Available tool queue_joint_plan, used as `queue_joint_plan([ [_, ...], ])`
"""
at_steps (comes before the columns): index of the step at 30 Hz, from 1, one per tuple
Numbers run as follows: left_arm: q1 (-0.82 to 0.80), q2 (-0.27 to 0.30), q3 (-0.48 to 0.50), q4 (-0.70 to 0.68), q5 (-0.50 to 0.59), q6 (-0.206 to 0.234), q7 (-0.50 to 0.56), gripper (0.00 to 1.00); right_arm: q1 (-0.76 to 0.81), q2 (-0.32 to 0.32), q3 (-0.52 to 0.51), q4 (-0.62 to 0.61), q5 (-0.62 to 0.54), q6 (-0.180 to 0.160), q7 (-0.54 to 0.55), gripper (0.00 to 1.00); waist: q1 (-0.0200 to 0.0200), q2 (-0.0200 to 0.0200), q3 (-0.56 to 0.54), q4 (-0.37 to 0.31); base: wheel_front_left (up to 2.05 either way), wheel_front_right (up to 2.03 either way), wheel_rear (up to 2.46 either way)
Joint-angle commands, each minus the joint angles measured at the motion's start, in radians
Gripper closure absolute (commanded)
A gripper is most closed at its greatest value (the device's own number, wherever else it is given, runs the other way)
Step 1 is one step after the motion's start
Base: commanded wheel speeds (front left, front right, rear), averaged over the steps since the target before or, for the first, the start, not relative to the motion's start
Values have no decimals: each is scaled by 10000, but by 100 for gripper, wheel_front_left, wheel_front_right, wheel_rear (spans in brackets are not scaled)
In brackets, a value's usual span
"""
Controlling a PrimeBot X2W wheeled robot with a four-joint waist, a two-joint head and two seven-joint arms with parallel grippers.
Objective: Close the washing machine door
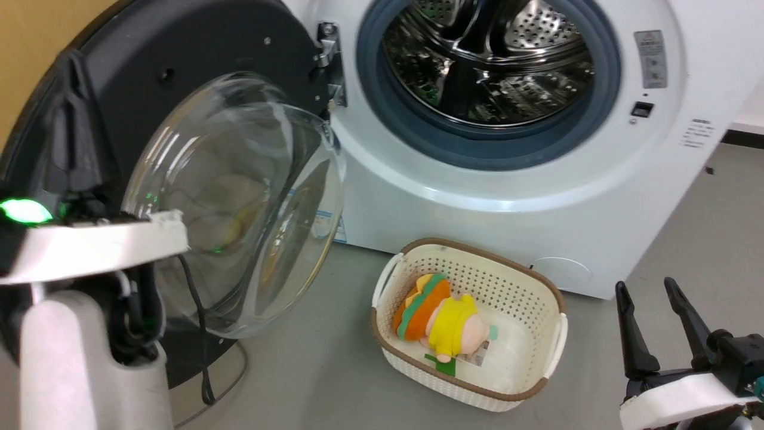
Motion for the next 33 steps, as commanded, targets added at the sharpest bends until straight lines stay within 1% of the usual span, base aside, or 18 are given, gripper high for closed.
queue_joint_plan([
  [1,-316,7,153,-31,-181,-90,-83,100,-137,13,-65,-38,87,3,-100,0,0,0,41,160,0,0,0],
  [9,-1141,411,1105,552,-1351,-205,-238,100,-158,15,-217,-35,212,3,-268,0,0,0,137,708,0,0,0],
  [14,-1462,822,1710,979,-2213,-261,-91,100,-143,16,-324,-45,299,4,-372,0,0,0,183,992,0,0,0],
  [19,-1679,1079,2444,1524,-3144,-266,179,100,-133,17,-425,-49,359,4,-476,0,0,0,256,1247,0,0,0],
  [23,-1797,1231,3061,2145,-4048,-143,644,100,-163,18,-487,-42,376,4,-560,0,0,0,324,1429,0,0,0],
  [26,-1864,1261,3529,2641,-4920,22,1195,100,-184,18,-553,-43,405,4,-623,0,0,0,361,1564,0,0,0],
  [29,-1873,1337,3969,3150,-5839,183,1916,100,-194,19,-610,-42,432,4,-685,0,0,0,409,1701,0,0,0],
  [33,-1751,1348,4363,3702,-6974,200,2948,100,-224,20,-679,-41,456,4,-769,0,0,0,493,1882,0,0,0],
])
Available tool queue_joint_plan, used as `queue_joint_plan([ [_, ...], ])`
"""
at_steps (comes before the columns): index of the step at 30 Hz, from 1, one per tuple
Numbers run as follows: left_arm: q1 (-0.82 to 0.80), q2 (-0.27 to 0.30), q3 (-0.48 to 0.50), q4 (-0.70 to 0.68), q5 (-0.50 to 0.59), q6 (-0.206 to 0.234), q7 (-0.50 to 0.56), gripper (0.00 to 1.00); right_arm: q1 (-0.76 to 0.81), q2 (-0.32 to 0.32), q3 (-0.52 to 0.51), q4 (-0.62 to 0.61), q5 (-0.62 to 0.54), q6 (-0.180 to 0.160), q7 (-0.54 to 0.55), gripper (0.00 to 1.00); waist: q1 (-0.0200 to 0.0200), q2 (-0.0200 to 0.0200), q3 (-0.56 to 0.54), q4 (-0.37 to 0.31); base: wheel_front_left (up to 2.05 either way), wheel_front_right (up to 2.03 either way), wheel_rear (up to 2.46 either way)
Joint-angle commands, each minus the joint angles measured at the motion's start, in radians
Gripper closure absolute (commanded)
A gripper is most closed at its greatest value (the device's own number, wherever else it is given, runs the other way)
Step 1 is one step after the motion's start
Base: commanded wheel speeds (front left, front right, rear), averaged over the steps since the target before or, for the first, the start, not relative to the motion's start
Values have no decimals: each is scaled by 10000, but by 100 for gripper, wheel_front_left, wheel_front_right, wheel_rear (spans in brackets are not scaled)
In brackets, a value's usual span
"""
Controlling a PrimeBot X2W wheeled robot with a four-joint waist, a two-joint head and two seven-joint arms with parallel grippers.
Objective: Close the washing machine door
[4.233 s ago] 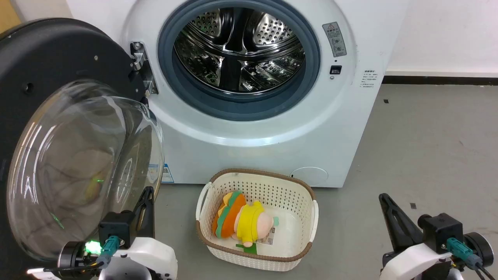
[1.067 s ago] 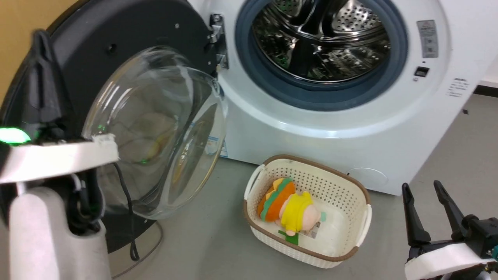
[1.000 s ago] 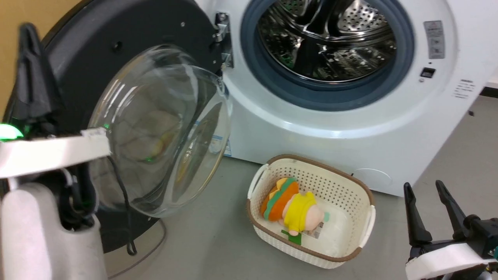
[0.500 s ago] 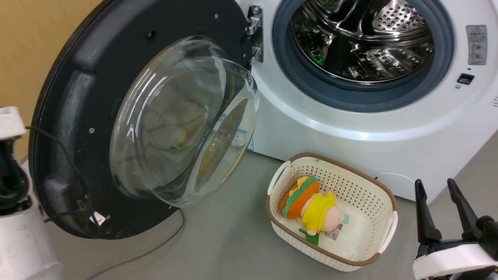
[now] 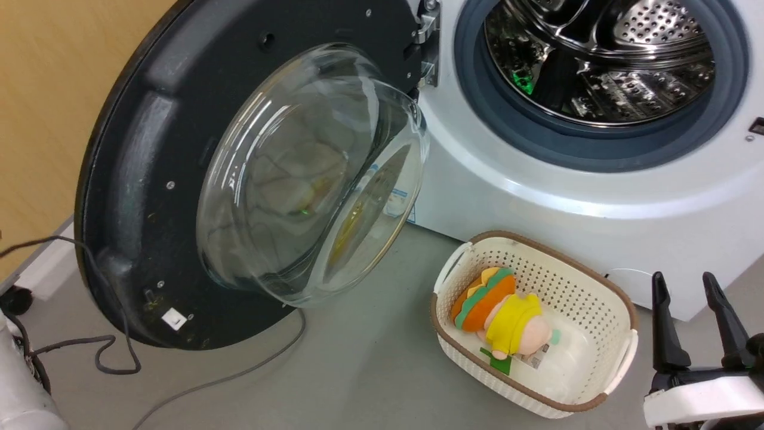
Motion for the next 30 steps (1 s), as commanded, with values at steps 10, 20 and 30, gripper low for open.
queue_joint_plan([
  [10,991,49,104,1291,-2143,-757,2688,100,-273,22,-274,-70,142,5,-341,0,0,0,232,479,0,0,0],
  [20,2179,-32,-1057,634,-3430,-910,4355,100,-358,24,-448,-55,252,6,-550,0,0,0,373,762,0,0,0],
  [30,3587,254,-2328,-548,-4893,-1011,5561,100,-299,26,-650,-25,513,6,-741,0,0,0,360,1002,0,0,0],
])
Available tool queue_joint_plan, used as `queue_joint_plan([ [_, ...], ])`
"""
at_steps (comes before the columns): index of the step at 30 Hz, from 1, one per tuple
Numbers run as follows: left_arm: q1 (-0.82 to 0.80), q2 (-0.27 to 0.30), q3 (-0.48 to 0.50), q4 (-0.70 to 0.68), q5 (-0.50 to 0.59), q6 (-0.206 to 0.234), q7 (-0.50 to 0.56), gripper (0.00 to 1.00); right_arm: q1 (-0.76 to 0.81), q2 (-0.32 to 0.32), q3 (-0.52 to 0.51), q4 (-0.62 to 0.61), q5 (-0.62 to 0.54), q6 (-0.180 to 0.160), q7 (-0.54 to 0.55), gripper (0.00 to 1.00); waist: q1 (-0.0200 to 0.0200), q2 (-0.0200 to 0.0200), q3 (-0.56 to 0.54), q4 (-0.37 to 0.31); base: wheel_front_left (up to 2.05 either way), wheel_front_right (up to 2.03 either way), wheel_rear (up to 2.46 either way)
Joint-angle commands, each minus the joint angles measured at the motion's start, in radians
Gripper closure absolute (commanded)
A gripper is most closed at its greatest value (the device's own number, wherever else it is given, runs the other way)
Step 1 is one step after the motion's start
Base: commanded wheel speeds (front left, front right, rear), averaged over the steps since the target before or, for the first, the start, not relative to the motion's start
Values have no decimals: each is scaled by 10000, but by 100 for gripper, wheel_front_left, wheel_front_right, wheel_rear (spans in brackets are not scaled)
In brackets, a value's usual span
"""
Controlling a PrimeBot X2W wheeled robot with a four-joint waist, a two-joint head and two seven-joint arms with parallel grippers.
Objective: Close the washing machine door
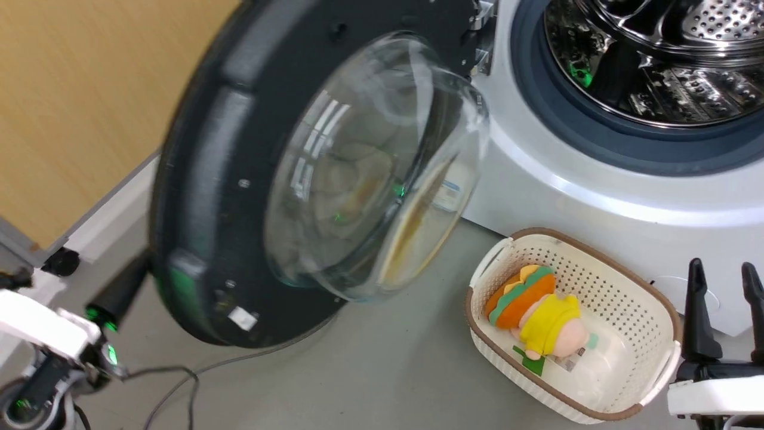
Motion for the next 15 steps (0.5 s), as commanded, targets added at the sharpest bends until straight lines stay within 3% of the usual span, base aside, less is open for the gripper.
queue_joint_plan([
  [1,324,-20,-270,-270,-271,-70,193,100,-83,24,-75,7,145,6,-88,0,0,-1,-27,16,0,0,0],
  [8,1103,-23,-1682,-1669,-465,-70,604,100,-95,24,-83,97,256,6,-88,0,0,-1,-134,-33,0,0,0],
  [15,1610,67,-3205,-3103,-320,-70,498,100,-158,24,-63,119,281,6,-88,0,0,-1,-153,-497,0,0,0],
])
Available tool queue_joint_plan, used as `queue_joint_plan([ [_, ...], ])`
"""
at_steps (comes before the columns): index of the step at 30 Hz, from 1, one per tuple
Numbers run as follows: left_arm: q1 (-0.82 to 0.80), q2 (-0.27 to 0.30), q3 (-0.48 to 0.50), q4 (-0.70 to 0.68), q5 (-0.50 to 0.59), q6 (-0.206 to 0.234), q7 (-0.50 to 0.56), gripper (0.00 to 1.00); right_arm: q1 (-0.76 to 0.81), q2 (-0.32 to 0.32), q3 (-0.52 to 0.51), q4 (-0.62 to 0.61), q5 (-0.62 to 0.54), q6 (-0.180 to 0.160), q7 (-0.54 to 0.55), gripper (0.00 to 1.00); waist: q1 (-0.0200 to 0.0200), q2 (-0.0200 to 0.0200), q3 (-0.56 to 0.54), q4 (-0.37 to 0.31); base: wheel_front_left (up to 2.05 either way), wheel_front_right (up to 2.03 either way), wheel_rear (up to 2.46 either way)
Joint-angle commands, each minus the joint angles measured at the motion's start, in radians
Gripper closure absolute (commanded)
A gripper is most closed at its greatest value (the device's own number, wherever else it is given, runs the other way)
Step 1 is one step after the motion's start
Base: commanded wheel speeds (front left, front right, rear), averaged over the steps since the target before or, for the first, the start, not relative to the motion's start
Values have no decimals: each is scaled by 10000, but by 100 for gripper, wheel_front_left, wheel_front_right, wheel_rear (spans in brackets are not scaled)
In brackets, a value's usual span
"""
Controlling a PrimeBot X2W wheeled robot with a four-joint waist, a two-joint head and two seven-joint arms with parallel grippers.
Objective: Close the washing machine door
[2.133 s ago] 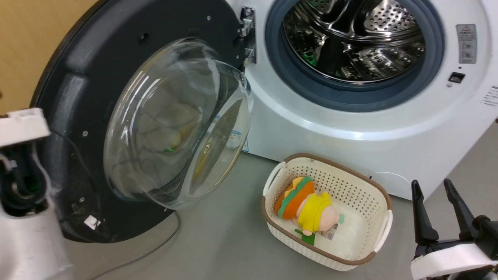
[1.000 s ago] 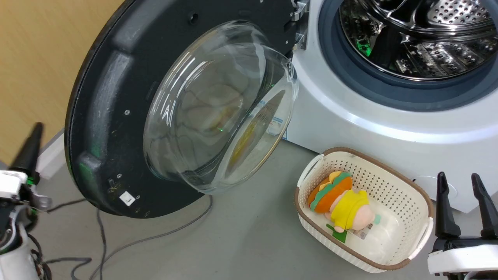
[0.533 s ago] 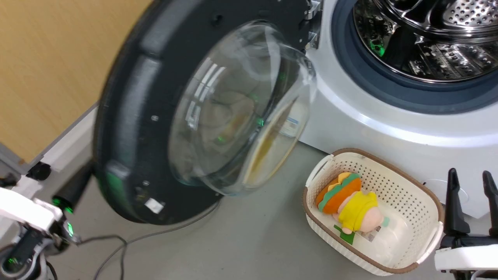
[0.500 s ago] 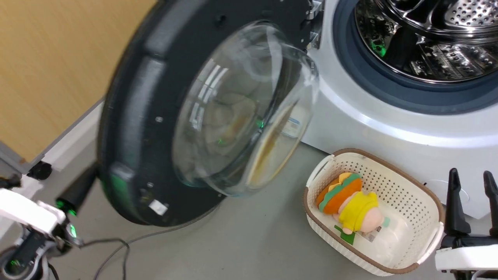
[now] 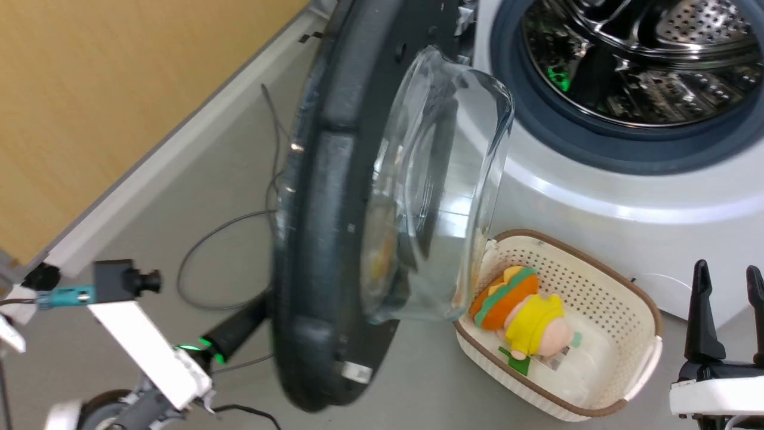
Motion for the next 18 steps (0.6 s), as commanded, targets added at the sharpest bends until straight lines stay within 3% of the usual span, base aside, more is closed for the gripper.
queue_joint_plan([
  [1,129,31,-153,-142,17,-45,-18,100,-154,20,8,5,53,8,-42,0,0,0,4,-155,0,0,0],
  [8,71,102,-1544,-867,146,-45,-569,100,-263,20,-28,4,29,8,-42,0,0,0,108,-938,0,0,0],
  [18,-909,-154,-3429,-302,162,-46,-2096,100,-528,20,34,-20,5,8,-42,0,0,0,450,-2397,0,0,0],
])
